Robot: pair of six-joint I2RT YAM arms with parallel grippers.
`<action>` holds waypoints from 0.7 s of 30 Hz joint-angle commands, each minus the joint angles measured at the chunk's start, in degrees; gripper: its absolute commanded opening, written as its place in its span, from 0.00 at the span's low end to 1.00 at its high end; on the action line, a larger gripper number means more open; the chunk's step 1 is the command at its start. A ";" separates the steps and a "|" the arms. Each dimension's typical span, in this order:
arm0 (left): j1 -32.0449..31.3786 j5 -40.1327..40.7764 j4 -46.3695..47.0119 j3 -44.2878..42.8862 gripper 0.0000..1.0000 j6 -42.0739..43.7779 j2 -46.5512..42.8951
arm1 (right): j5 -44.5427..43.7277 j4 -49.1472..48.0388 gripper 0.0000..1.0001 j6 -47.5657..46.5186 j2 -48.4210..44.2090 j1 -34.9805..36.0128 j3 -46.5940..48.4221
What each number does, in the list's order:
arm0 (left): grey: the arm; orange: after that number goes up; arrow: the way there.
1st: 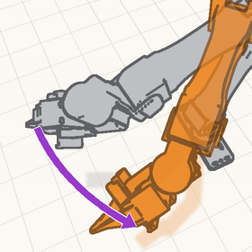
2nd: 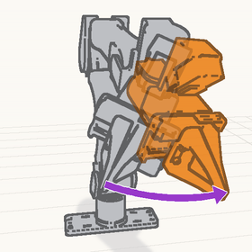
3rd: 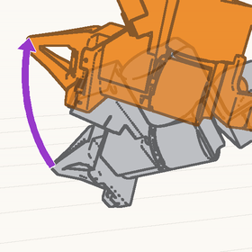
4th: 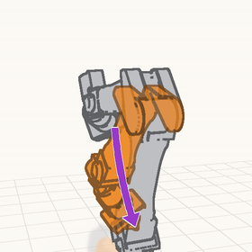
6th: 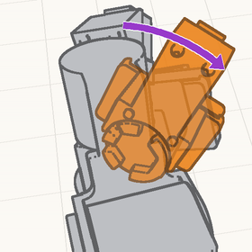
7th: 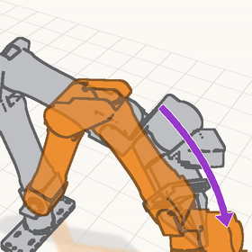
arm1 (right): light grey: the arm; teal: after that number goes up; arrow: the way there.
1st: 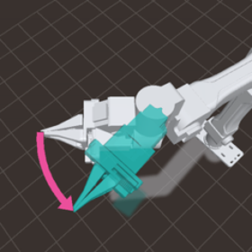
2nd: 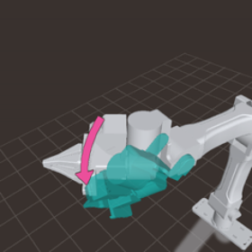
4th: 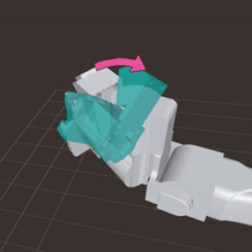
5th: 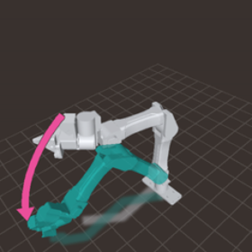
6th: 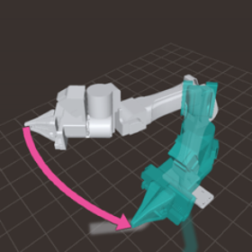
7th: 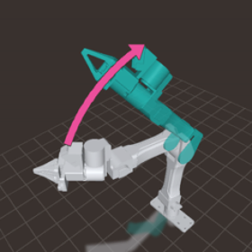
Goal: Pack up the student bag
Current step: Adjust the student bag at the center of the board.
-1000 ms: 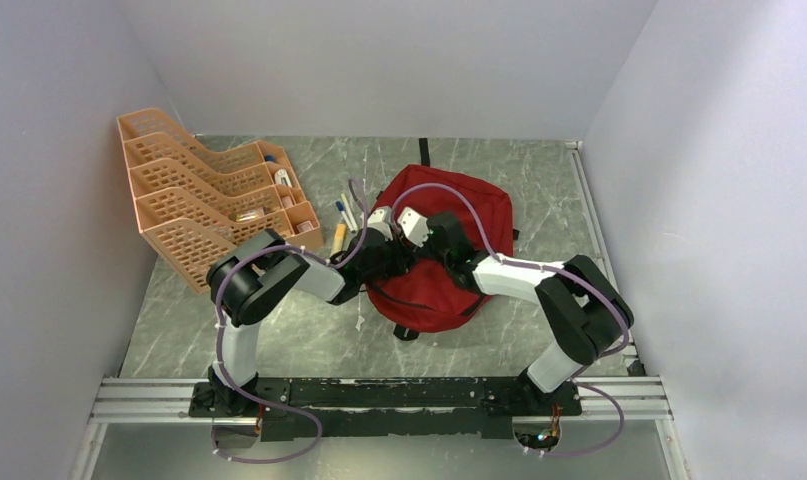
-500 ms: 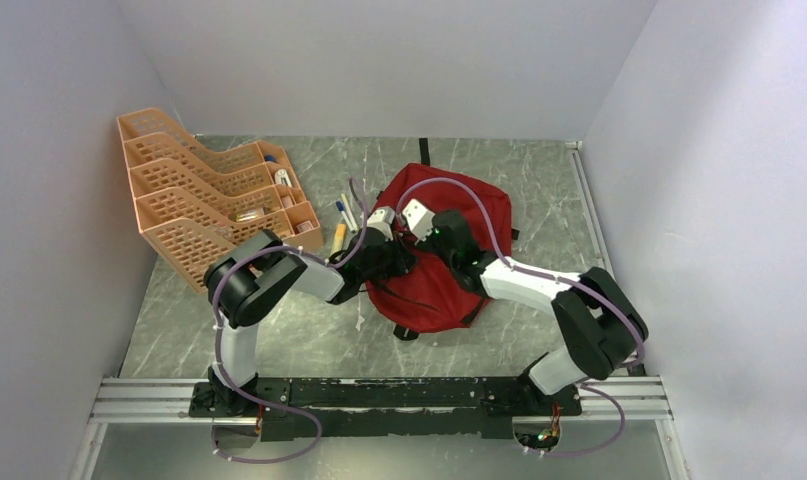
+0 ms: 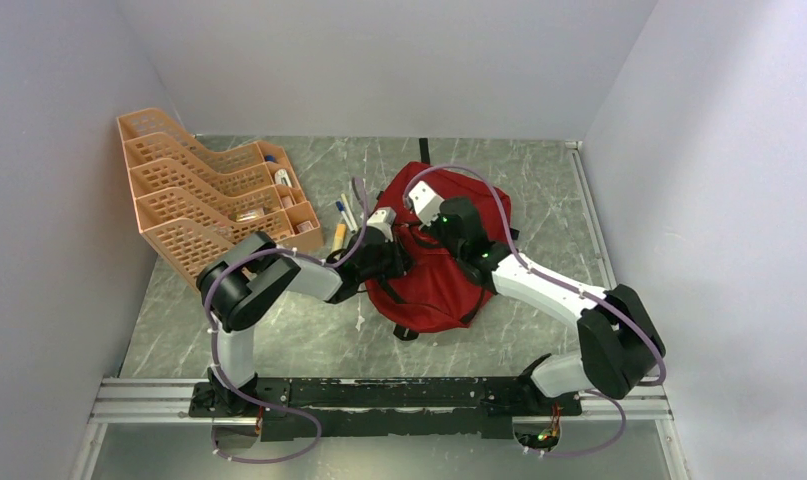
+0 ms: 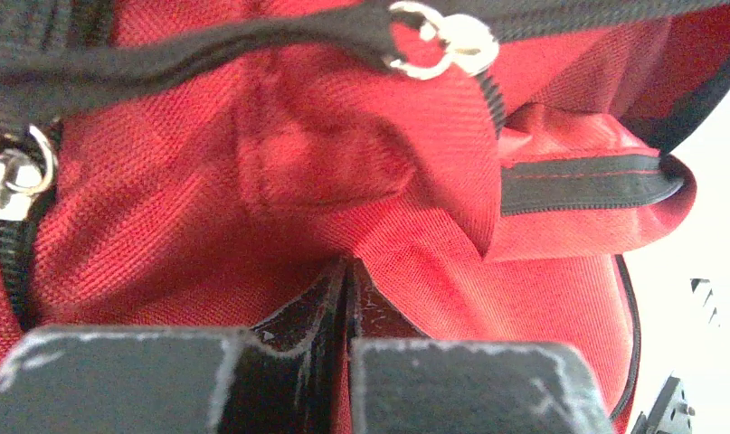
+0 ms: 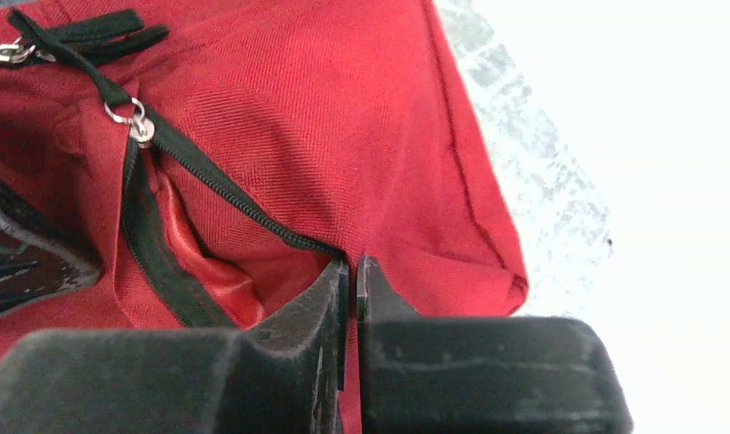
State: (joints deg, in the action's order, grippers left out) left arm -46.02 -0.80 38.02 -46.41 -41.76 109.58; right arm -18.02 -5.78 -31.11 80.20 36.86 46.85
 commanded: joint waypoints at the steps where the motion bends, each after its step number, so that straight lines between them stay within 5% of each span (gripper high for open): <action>1: 0.14 -1.08 -1.49 1.54 0.08 0.59 -2.58 | -3.42 -4.44 0.01 -0.96 -2.61 -0.26 1.53; 11: 0.19 0.57 -0.15 6.25 0.13 0.40 -12.63 | -2.03 -3.93 0.01 2.08 -1.96 -0.61 1.50; 17: 0.15 0.71 -3.08 7.38 0.18 0.85 -19.01 | -5.70 -4.42 0.22 1.91 -2.79 -0.81 2.28; 19: 0.15 2.03 -5.63 7.85 0.19 1.60 -22.34 | -6.45 -4.82 0.22 1.86 -3.09 -0.95 2.03; 21: 0.17 4.37 -10.27 7.85 0.21 3.23 -26.63 | -6.50 -4.78 0.13 2.17 -3.36 -1.21 1.89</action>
State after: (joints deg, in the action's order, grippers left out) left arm -46.02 -0.14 34.06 -39.29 -41.28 89.62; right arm -21.58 -7.51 -29.43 78.83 36.47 47.07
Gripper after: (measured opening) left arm 0.193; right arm 0.203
